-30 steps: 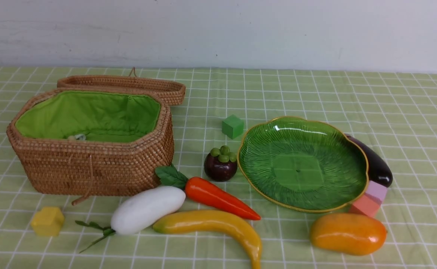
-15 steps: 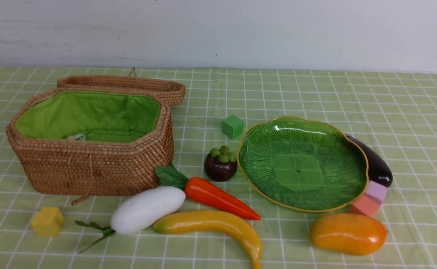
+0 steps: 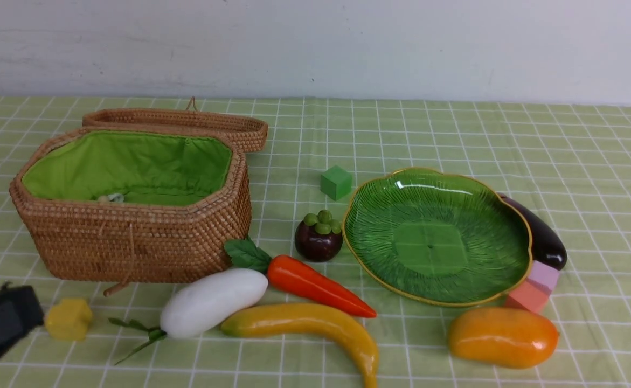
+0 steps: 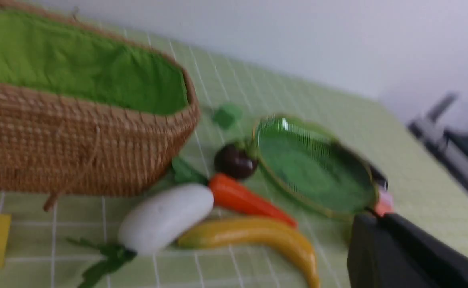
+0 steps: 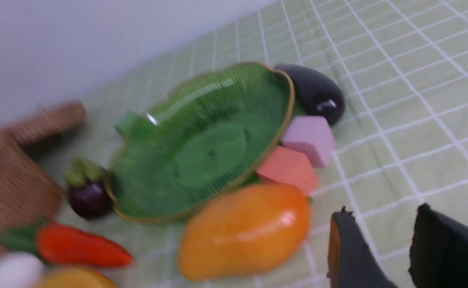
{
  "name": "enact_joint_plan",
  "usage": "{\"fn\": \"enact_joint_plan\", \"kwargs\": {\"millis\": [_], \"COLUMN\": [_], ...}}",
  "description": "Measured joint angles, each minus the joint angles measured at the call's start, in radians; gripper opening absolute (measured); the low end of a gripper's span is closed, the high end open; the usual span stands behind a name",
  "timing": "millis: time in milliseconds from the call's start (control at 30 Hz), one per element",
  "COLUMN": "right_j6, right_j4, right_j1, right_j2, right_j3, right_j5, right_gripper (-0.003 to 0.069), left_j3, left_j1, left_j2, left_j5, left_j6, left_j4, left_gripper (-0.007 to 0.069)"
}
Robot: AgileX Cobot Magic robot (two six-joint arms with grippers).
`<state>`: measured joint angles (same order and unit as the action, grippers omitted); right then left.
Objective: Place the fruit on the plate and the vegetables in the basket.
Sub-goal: Take a daikon with your left arm and place it on the basket on the left.
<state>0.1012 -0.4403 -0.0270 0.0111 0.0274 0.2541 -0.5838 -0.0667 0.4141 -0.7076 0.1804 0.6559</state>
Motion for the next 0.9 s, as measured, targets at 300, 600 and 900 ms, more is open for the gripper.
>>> {"fn": "enact_joint_plan", "kwargs": {"millis": [300,600,900], "right_j6": [0.013,-0.406,-0.431], "right_j4": [-0.212,-0.134,-0.021], "right_j1": [0.0,0.027,0.322], "right_j2": [-0.001,-0.313,-0.564], "right_j3": [-0.083,-0.727,-1.133], "right_j5": [-0.018,0.646,0.877], "right_gripper": [0.0164,0.0046,0.0046], "left_j3": [-0.104,-0.182,-0.287], "left_j1": [-0.02,-0.232,-0.257], "left_j2": [0.273,0.307,0.39], "left_j5": [-0.146,-0.212,-0.27], "left_j6": [0.169,0.171,0.154], "left_j4": [0.009,-0.158,-0.218], "left_gripper": [-0.0013,-0.0013,-0.0013]}}
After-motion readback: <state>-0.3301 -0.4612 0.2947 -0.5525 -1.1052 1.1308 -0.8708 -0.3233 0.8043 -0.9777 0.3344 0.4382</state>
